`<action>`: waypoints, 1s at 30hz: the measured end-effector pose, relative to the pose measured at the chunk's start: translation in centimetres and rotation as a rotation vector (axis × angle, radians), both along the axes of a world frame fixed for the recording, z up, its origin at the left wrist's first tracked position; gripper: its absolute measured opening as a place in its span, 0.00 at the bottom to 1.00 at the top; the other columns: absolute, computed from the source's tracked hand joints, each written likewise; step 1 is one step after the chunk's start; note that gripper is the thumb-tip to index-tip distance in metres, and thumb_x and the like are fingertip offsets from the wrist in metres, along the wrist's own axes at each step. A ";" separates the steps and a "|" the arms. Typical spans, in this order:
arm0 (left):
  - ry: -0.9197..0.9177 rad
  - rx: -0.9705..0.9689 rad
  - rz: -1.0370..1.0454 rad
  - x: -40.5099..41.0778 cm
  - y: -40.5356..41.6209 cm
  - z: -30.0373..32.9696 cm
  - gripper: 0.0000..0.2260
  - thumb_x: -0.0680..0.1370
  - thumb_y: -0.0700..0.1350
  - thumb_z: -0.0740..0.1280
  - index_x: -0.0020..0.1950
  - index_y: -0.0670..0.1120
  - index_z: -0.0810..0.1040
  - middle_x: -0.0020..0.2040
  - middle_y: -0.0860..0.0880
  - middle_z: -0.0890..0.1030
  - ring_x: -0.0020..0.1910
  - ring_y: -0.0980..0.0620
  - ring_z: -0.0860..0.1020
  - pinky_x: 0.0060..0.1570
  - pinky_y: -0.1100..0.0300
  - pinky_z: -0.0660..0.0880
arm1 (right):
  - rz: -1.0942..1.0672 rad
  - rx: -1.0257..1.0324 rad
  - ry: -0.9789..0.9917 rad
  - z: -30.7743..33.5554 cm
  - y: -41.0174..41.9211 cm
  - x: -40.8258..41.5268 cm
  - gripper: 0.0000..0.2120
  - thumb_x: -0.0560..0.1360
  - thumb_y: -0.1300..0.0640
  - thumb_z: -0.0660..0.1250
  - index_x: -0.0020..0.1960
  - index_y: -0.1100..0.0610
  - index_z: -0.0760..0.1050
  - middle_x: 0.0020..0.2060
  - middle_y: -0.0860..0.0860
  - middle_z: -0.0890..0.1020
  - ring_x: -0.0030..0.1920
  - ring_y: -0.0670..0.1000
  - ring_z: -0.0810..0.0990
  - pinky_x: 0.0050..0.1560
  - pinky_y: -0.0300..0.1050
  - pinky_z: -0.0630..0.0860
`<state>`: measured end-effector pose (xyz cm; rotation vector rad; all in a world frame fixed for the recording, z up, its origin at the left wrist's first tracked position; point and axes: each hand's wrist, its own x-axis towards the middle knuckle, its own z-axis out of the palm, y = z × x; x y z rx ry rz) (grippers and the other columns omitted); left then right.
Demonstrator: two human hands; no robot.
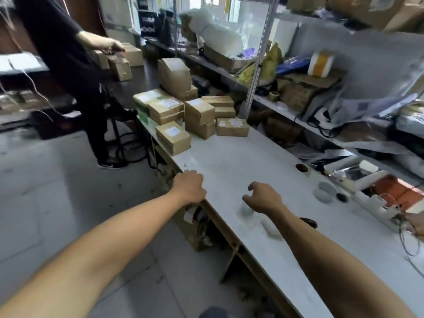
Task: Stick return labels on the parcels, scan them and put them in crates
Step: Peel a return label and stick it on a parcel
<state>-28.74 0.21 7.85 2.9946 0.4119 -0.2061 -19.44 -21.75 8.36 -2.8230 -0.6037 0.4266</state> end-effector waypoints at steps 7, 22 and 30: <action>0.049 -0.090 0.104 5.5 8.0 -2.5 0.15 0.78 0.51 0.61 0.61 0.46 0.77 0.58 0.46 0.76 0.60 0.43 0.73 0.57 0.49 0.73 | 0.073 0.021 0.047 -2.3 9.4 7.9 0.23 0.78 0.47 0.65 0.71 0.54 0.72 0.67 0.53 0.77 0.66 0.55 0.75 0.63 0.52 0.75; -0.016 -0.425 0.527 19.0 24.1 -5.7 0.11 0.77 0.51 0.66 0.57 0.50 0.74 0.56 0.48 0.75 0.52 0.46 0.78 0.49 0.52 0.78 | 0.155 0.240 0.327 -7.2 30.4 23.1 0.27 0.78 0.49 0.67 0.74 0.58 0.68 0.66 0.57 0.78 0.62 0.56 0.78 0.60 0.48 0.76; -0.035 -0.453 0.610 25.1 32.1 -7.8 0.32 0.75 0.50 0.70 0.76 0.47 0.61 0.74 0.44 0.61 0.73 0.39 0.63 0.69 0.45 0.69 | -0.152 0.379 0.832 -11.1 36.6 24.8 0.21 0.81 0.47 0.66 0.63 0.63 0.75 0.58 0.61 0.79 0.49 0.54 0.80 0.45 0.44 0.81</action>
